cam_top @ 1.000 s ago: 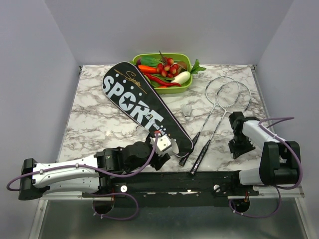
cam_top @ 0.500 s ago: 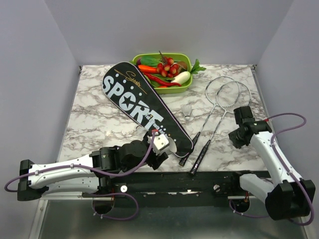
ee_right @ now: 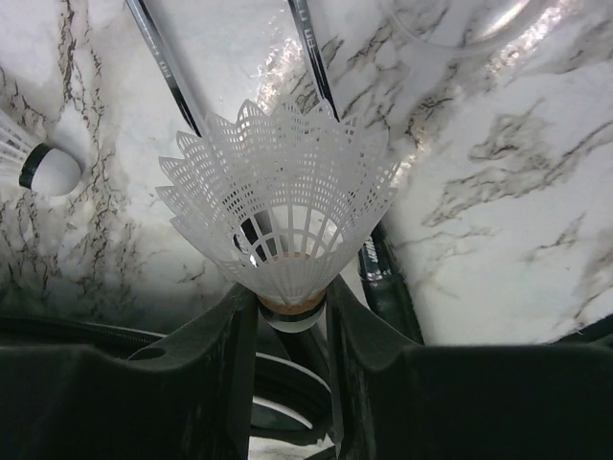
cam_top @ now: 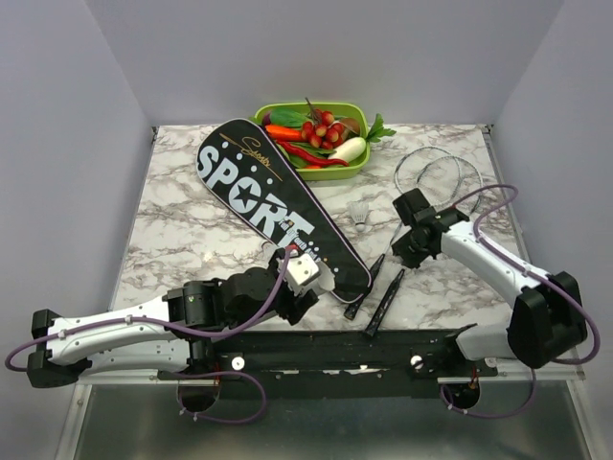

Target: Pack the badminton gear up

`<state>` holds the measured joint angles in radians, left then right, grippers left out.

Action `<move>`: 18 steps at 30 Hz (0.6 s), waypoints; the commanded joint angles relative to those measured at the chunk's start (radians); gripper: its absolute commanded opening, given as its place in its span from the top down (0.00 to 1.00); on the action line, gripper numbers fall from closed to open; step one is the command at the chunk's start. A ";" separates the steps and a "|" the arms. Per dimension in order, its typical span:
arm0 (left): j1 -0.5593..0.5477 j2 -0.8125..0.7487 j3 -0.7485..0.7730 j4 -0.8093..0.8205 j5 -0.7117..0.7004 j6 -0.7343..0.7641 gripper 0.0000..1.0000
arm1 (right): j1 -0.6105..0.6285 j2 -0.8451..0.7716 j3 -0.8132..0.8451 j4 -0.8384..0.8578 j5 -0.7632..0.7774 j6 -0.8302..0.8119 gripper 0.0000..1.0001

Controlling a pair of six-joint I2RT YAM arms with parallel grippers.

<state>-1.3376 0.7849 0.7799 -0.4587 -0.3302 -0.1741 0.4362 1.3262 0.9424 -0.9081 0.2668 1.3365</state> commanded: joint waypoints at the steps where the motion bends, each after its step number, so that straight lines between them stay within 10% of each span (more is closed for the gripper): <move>1: -0.003 -0.018 0.010 -0.166 -0.041 -0.271 1.00 | 0.010 0.076 0.024 0.103 0.000 0.021 0.73; 18: -0.003 0.031 0.024 -0.152 -0.047 -0.286 1.00 | 0.010 0.078 -0.056 0.243 -0.038 -0.224 0.29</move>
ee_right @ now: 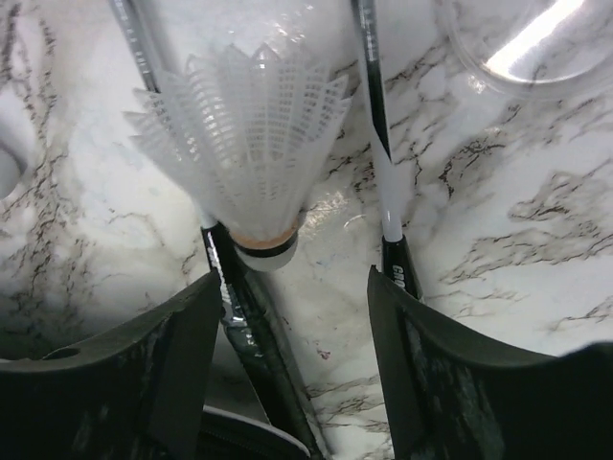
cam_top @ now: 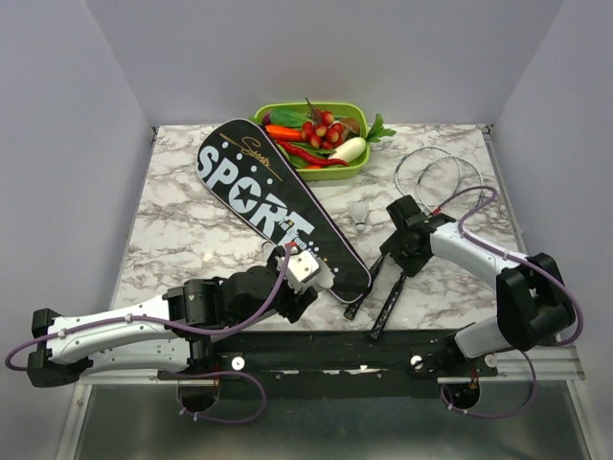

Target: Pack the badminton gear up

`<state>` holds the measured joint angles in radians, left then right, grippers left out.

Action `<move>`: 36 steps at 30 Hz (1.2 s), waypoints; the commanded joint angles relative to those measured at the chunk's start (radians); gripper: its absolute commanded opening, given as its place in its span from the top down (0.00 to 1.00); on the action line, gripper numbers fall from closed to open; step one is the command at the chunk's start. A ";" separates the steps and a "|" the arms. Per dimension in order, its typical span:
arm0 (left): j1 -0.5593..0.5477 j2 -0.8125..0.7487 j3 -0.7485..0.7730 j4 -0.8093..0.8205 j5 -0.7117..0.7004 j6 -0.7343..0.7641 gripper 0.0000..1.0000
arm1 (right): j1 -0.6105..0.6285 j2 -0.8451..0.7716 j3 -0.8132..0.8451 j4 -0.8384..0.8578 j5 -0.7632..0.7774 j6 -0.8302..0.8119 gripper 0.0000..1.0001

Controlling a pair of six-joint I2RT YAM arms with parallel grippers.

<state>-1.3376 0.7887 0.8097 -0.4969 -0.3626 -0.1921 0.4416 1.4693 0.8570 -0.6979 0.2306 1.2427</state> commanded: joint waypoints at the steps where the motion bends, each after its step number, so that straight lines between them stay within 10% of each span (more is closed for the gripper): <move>1: -0.003 0.032 -0.004 -0.114 -0.007 -0.268 1.00 | 0.005 -0.085 0.048 0.022 0.006 -0.159 0.28; 17: -0.002 0.006 -0.023 -0.083 -0.001 -0.334 1.00 | -0.207 -0.209 0.286 0.004 -0.305 -1.018 0.20; 36: -0.003 -0.126 -0.096 0.000 0.082 -0.288 1.00 | -0.339 0.069 0.174 0.178 -0.617 -1.043 0.25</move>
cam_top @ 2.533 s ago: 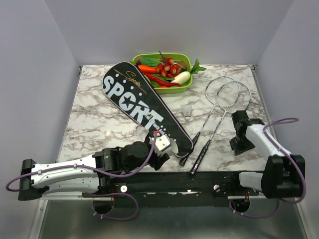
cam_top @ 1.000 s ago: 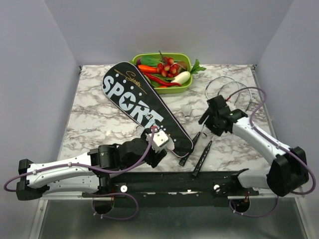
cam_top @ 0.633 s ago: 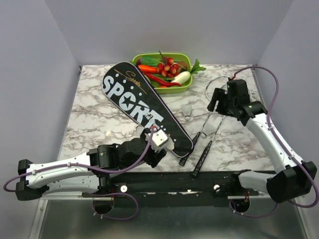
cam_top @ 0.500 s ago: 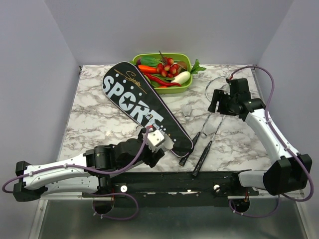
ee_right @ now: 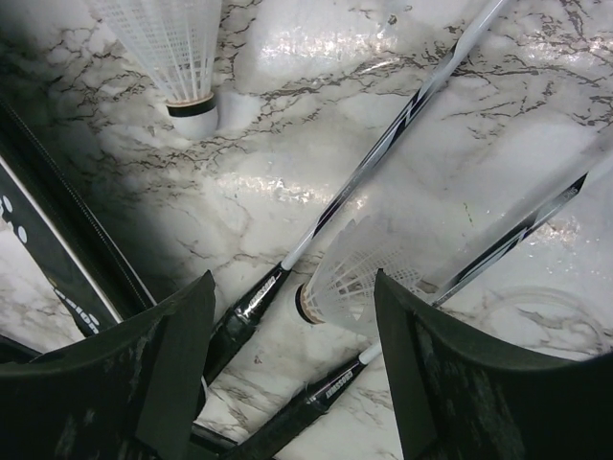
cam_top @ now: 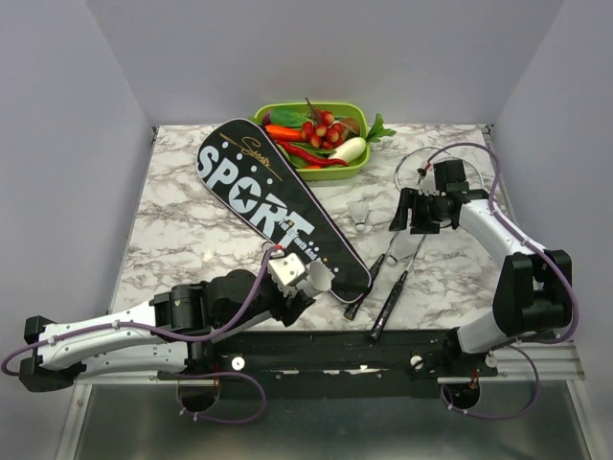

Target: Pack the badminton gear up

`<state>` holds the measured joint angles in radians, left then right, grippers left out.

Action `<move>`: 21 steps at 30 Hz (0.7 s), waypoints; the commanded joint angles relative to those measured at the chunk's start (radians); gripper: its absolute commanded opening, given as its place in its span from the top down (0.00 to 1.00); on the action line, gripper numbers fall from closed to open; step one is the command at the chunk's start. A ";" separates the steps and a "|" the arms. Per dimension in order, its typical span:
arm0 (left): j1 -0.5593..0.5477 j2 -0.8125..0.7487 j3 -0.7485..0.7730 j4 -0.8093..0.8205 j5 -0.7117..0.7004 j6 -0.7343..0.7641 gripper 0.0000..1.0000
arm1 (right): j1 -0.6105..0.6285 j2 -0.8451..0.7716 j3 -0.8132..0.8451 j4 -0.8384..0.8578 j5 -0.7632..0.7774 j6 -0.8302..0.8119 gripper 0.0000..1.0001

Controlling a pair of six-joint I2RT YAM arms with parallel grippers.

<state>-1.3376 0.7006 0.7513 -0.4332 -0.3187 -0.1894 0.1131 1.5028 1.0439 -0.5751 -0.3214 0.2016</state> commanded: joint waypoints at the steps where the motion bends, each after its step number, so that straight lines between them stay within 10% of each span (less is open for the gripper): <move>1: -0.003 -0.039 -0.038 -0.067 0.035 -0.291 1.00 | -0.010 0.042 -0.018 0.058 -0.062 -0.001 0.25; 13: -0.002 -0.016 -0.041 -0.075 0.009 -0.275 1.00 | -0.009 0.082 -0.088 0.072 -0.153 -0.007 0.31; 21: -0.003 -0.003 -0.058 -0.041 0.023 -0.275 1.00 | -0.009 0.051 -0.143 0.077 -0.183 0.016 0.86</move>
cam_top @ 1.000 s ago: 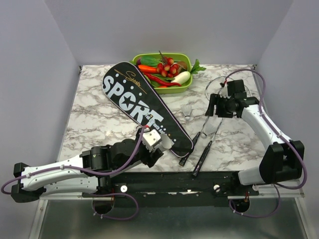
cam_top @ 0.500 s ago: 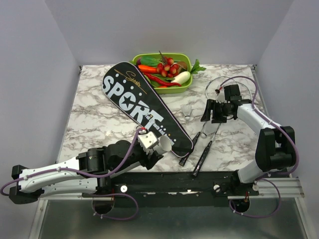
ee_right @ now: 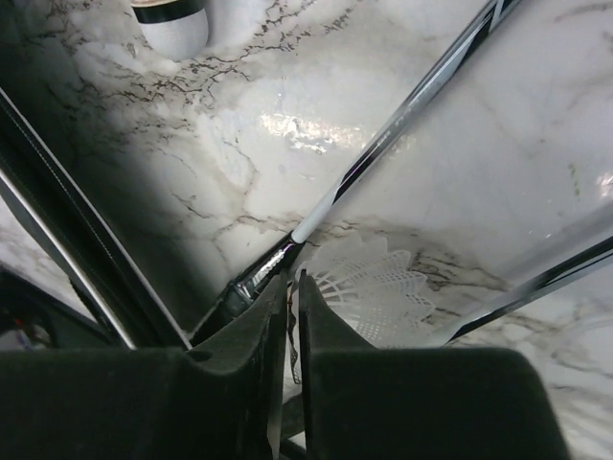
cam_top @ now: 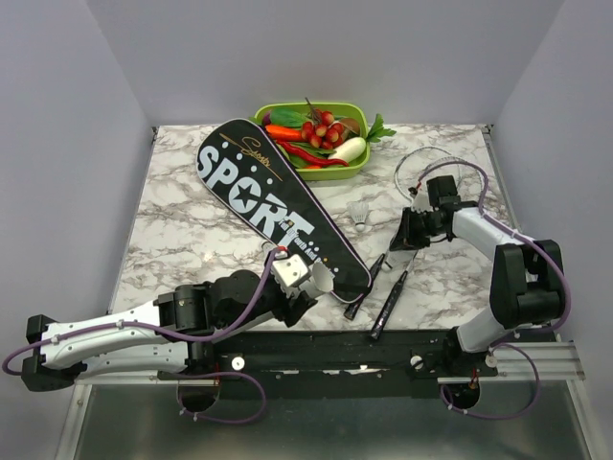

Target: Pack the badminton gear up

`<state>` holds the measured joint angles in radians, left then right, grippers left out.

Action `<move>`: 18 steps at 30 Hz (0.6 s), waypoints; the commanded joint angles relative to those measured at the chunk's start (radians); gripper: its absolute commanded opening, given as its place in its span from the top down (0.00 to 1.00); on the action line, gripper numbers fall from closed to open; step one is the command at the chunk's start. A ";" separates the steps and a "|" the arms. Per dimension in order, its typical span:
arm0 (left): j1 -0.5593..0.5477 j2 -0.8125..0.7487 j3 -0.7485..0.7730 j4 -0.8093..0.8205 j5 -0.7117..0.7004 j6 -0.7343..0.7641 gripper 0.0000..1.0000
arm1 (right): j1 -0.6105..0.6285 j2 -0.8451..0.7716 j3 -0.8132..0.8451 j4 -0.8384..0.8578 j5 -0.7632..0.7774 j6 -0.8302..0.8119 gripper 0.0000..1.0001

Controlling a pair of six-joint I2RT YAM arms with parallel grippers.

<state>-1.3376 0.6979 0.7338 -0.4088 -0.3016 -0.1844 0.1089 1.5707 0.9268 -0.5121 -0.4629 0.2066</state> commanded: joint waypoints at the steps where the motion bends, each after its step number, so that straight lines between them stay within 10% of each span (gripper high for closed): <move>1: -0.003 -0.003 -0.046 -0.061 0.004 -0.277 1.00 | -0.005 -0.021 -0.026 0.012 -0.039 0.016 0.92; 18: -0.002 0.184 -0.013 0.095 -0.028 -0.250 1.00 | 0.005 -0.711 -0.011 -0.095 0.056 0.171 0.99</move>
<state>-1.3376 0.8257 0.7231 -0.3489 -0.2932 -0.1719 0.1101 1.0271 0.9176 -0.5812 -0.4366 0.3279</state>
